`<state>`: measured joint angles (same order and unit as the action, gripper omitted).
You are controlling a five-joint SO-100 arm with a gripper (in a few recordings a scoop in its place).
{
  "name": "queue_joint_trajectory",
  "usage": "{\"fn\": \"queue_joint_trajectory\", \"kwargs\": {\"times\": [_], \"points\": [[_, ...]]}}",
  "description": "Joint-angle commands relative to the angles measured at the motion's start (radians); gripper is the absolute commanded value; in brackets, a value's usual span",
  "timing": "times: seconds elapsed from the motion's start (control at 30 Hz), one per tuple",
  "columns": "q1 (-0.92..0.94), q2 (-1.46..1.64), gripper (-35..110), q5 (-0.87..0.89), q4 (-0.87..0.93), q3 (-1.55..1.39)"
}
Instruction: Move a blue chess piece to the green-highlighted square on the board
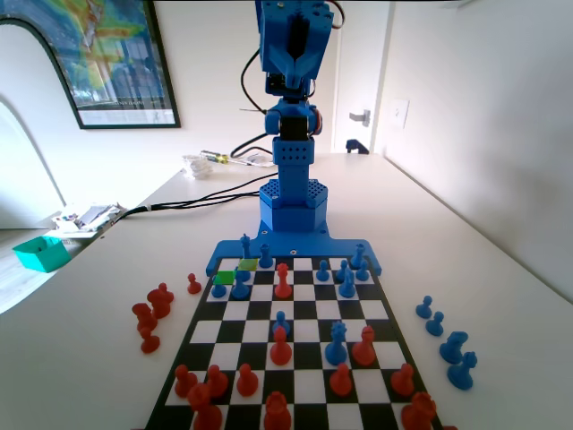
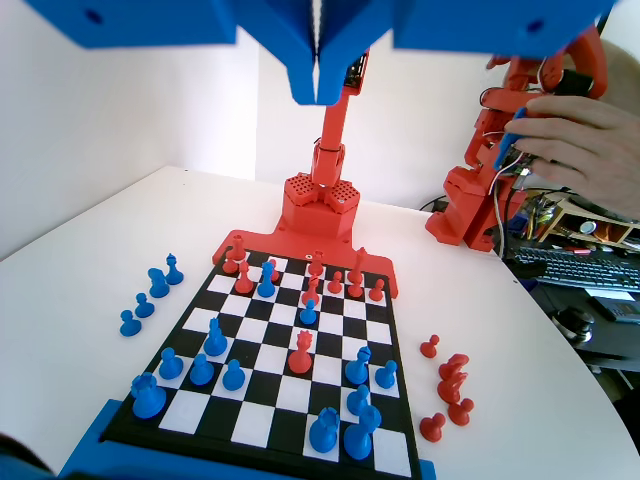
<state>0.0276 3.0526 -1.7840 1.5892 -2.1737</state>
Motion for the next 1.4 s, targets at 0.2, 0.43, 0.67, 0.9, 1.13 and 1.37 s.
{"fn": "queue_joint_trajectory", "kwargs": {"times": [0.2,0.43,0.67,0.9,1.13,1.37], "points": [[-0.015,0.002,1,-0.044,-0.017,0.002],[-0.061,-0.117,1,-0.077,0.025,0.143],[-0.031,-0.301,1,-0.164,0.092,0.304],[0.064,-0.508,1,-0.278,0.161,0.365],[0.199,-0.626,1,-0.420,0.206,0.359],[0.370,-0.762,1,-0.508,0.184,0.328]]}}
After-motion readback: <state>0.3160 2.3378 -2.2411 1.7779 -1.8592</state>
